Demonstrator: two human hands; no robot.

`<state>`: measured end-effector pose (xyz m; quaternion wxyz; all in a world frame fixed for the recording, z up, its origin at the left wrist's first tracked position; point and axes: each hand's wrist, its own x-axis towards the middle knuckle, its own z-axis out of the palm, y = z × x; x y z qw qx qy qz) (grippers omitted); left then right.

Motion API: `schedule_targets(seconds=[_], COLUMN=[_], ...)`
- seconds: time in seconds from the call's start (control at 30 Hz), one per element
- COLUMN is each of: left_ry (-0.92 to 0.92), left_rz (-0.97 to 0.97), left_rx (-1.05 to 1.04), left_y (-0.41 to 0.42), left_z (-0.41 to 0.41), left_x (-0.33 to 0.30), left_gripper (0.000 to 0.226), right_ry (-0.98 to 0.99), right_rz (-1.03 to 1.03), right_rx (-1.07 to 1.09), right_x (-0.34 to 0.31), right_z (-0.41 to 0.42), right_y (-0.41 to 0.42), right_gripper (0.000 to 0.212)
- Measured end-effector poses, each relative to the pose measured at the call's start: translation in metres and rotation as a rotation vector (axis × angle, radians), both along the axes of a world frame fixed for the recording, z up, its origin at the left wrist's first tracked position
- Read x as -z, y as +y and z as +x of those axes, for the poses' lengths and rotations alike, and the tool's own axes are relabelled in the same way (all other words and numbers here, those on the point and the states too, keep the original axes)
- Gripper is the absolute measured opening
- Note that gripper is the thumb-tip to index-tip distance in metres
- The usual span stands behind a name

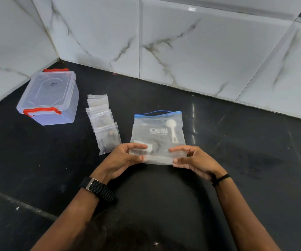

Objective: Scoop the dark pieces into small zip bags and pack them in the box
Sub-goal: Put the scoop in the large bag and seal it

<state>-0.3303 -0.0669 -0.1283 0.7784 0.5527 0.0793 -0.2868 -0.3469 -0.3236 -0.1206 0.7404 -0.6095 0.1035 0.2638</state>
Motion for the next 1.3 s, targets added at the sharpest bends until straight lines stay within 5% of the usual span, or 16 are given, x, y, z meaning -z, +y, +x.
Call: schedule_targets(seconds=[0.43, 0.7, 0.87, 1.13, 1.3], left_ry=[-0.007, -0.012, -0.061, -0.078, -0.18], left_rz=[0.05, 0.02, 0.028, 0.068, 0.1], left_rx=[-0.087, -0.049, -0.135, 0.022, -0.158], left_y=[-0.001, 0.001, -0.001, 0.008, 0.008], left_z=[-0.001, 0.001, 0.005, 0.008, 0.014], left_x=[0.006, 0.001, -0.003, -0.007, -0.011], left_gripper=[0.025, 0.065, 0.031, 0.063, 0.034], right_ry=[-0.088, -0.03, -0.078, -0.126, -0.214], right_rz=[-0.178, 0.02, -0.045, -0.045, -0.109], right_rx=[0.025, 0.028, 0.153, 0.094, 0.202], right_x=[0.002, 0.002, 0.004, 0.007, 0.003], right_z=[0.011, 0.011, 0.012, 0.017, 0.02], right_y=[-0.012, -0.014, -0.014, -0.007, -0.005], right_gripper=[0.02, 0.051, 0.025, 0.055, 0.027])
